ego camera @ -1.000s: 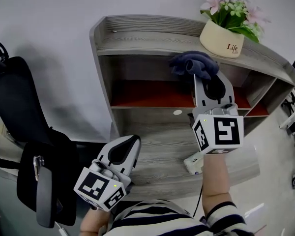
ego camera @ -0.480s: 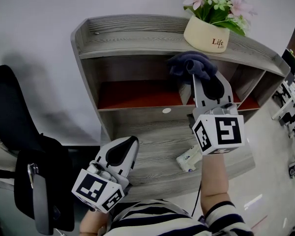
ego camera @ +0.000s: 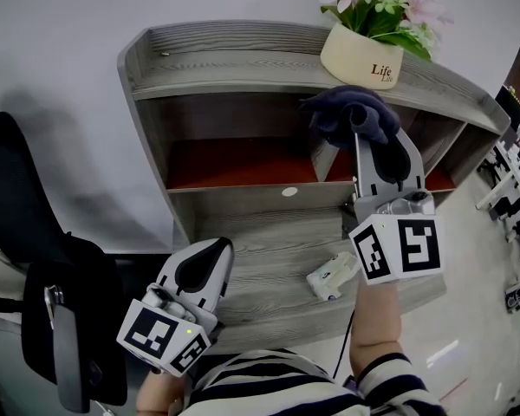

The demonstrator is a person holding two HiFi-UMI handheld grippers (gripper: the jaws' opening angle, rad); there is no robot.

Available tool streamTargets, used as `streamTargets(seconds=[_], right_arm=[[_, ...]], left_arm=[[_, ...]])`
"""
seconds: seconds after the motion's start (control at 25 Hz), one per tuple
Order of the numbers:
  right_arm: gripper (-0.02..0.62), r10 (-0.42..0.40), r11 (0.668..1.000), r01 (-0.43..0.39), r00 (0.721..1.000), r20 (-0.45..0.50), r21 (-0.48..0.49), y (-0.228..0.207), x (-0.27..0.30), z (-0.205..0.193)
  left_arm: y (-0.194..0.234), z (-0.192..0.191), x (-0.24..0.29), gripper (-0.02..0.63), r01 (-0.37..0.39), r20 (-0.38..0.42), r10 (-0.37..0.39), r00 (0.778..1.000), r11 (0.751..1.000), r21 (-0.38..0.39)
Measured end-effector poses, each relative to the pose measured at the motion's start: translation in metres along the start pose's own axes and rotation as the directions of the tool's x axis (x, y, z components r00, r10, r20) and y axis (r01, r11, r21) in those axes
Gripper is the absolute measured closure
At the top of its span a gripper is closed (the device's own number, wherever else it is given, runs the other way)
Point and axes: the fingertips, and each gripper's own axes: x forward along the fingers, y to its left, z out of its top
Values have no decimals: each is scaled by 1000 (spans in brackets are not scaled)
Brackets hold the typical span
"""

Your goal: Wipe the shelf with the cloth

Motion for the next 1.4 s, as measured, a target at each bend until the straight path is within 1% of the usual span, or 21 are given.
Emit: streamTargets(seconds=[0.2, 0.36, 0.52, 0.92, 1.24, 1.4], right_arm=[[520, -20, 1000, 20, 1000, 12, 3, -8, -5, 4], [520, -60, 998, 60, 998, -1, -29, -17, -5, -4], [520, -95, 995, 93, 993, -63, -29, -23, -4, -27], [520, -89, 996, 90, 982, -168, -5, -14, -13, -79], [520, -100, 994, 110, 961, -258, 25, -10, -28, -126], [520, -109, 992, 123, 955, -274, 34, -9, -33, -140]], left_arm=[[5, 0, -2, 586, -19, 2, 19, 1000, 1000, -5], [8, 0, -4, 586, -31, 5, 31, 1000, 999, -9], [9, 0, -6, 586, -34, 4, 35, 999, 999, -10], [19, -3, -11, 586, -62, -2, 62, 998, 998, -11], [23, -6, -10, 586, -74, -12, 73, 997, 997, -13], [25, -7, -8, 586, -80, -16, 80, 997, 997, -11]])
